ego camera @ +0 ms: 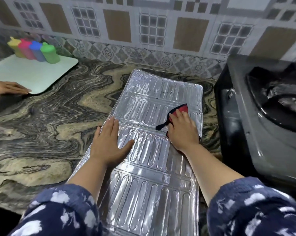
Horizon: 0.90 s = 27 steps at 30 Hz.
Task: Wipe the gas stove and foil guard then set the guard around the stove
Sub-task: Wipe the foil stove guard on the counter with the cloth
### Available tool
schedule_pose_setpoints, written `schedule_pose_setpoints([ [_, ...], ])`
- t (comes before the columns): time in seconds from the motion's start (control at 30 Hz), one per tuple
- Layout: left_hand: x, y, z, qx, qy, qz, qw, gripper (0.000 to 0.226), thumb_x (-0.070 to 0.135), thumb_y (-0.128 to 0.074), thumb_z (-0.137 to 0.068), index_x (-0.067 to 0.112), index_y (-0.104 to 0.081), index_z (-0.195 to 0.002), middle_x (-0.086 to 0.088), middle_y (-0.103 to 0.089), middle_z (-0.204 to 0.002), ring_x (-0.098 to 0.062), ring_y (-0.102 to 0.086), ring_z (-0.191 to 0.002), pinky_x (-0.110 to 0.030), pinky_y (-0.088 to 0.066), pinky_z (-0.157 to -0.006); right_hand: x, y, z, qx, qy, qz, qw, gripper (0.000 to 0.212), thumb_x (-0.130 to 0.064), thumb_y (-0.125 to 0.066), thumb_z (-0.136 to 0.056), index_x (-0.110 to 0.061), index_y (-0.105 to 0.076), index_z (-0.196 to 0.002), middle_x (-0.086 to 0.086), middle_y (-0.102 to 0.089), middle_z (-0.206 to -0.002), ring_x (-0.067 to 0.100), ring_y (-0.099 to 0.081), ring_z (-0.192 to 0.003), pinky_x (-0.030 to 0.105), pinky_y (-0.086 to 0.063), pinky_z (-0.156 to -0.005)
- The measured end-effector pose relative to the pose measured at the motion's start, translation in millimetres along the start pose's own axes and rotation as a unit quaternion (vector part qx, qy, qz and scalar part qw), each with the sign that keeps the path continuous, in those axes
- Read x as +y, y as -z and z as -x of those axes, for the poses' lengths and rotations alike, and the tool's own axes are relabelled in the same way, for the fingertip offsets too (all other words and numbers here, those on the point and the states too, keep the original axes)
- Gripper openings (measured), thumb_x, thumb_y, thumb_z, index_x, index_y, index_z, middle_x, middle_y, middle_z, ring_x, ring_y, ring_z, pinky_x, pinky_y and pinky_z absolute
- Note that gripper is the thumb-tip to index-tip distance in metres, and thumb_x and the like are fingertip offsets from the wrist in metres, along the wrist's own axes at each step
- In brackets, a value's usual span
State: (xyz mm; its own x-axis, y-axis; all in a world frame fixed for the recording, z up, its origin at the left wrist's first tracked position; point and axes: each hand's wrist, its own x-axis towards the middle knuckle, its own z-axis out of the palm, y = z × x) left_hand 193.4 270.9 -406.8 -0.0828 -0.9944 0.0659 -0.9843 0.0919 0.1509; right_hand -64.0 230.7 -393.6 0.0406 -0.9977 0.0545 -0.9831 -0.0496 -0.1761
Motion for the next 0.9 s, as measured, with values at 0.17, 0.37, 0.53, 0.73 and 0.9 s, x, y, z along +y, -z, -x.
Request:
schedule_pose_setpoints([
  [0.17, 3, 10, 13, -0.051, 0.027, -0.007, 0.998, 0.103, 0.079, -0.024, -0.077, 0.013, 0.000, -0.152, -0.001, 0.004, -0.161, -0.013, 0.005, -0.147, -0.045, 0.002, -0.119, -2, 0, 17, -0.015, 0.021, -0.002, 1.000, 0.051, -0.037, -0.024, -0.098, -0.024, -0.023, -0.147, 0.000, -0.015, -0.158, 0.019, -0.007, -0.145, 0.040, -0.007, -0.116],
  [0.37, 46, 12, -25, -0.006, 0.026, -0.022, 0.999, 0.094, 0.073, -0.024, -0.084, 0.010, -0.005, -0.151, -0.007, 0.002, -0.161, -0.019, 0.003, -0.148, -0.051, 0.004, -0.117, 4, 4, 17, 0.000, 0.055, -0.053, 0.997, 0.048, -0.035, -0.034, -0.093, -0.032, -0.036, -0.141, 0.000, -0.012, -0.159, 0.018, -0.008, -0.145, 0.039, -0.003, -0.117],
  [0.53, 58, -10, -44, -0.023, 0.036, 0.007, 0.999, 0.098, 0.080, -0.015, -0.078, 0.017, 0.004, -0.151, -0.003, 0.013, -0.159, -0.014, 0.014, -0.146, -0.050, 0.011, -0.115, 4, -8, 9, 0.020, -0.014, -0.008, 1.000, 0.051, -0.040, -0.025, -0.096, -0.035, -0.020, -0.146, 0.002, 0.000, -0.160, 0.018, 0.007, -0.146, 0.039, 0.008, -0.117],
  [0.73, 54, -16, -44, 0.012, 0.031, 0.007, 0.999, 0.102, 0.084, -0.007, -0.073, 0.018, 0.000, -0.152, -0.002, 0.008, -0.160, -0.013, 0.010, -0.146, -0.047, 0.009, -0.115, 17, 1, -39, 0.028, -0.127, -0.045, 0.991, 0.042, -0.034, -0.036, -0.095, -0.044, -0.037, -0.136, 0.007, -0.001, -0.159, 0.031, -0.006, -0.143, 0.044, -0.009, -0.114],
  [0.9, 55, -17, -43, 0.017, 0.035, 0.017, 0.999, 0.102, 0.083, -0.007, -0.072, 0.019, 0.001, -0.152, -0.001, 0.009, -0.160, -0.012, 0.012, -0.146, -0.048, 0.007, -0.116, 30, 8, -74, 0.067, -0.147, -0.102, 0.982, 0.043, -0.018, -0.044, -0.093, -0.043, -0.051, -0.127, 0.005, -0.023, -0.154, 0.033, -0.026, -0.132, 0.043, -0.032, -0.104],
])
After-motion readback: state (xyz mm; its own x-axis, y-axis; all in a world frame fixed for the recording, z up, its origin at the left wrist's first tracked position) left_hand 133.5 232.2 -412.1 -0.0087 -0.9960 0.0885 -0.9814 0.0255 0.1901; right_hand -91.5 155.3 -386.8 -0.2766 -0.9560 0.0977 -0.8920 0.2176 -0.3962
